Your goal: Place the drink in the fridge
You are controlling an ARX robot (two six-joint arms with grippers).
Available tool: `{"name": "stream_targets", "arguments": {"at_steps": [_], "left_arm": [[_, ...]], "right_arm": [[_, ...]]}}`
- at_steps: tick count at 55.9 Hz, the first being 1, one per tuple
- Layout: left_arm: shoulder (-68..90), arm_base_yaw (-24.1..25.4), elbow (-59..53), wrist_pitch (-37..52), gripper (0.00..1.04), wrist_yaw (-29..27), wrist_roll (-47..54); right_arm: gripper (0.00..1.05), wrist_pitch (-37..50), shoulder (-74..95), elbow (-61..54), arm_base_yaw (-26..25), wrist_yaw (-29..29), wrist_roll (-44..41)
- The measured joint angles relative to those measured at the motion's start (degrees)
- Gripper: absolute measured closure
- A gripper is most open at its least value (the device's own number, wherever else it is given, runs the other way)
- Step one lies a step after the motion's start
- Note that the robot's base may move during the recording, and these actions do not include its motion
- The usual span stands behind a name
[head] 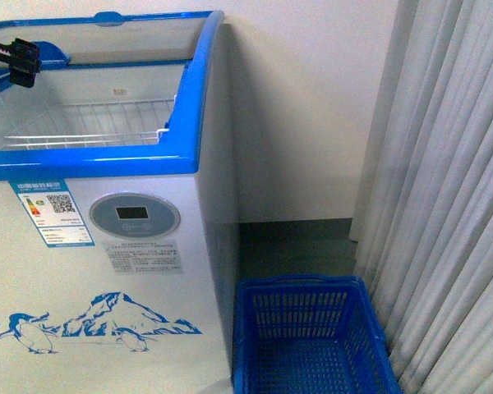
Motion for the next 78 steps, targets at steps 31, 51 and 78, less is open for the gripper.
{"name": "stream_targets", "arguments": {"at_steps": [31, 51, 78], "left_arm": [[-1.9, 0.1, -4.0, 3.1, 0.08, 1.6, -4.0], [-15.8, -1.0, -31.0, 17.9, 0.08, 6.5, -8.1], [-38.5, 0.0, -56.9, 34.6, 0.08, 2.8, -21.4]], "right_arm": [[0.63, 0.0, 0.0, 0.0, 0.0, 0.0, 0.0], [0.63, 0.0, 0.0, 0.0, 0.0, 0.0, 0.0], [0.63, 0.0, 0.0, 0.0, 0.0, 0.0, 0.0]]}}
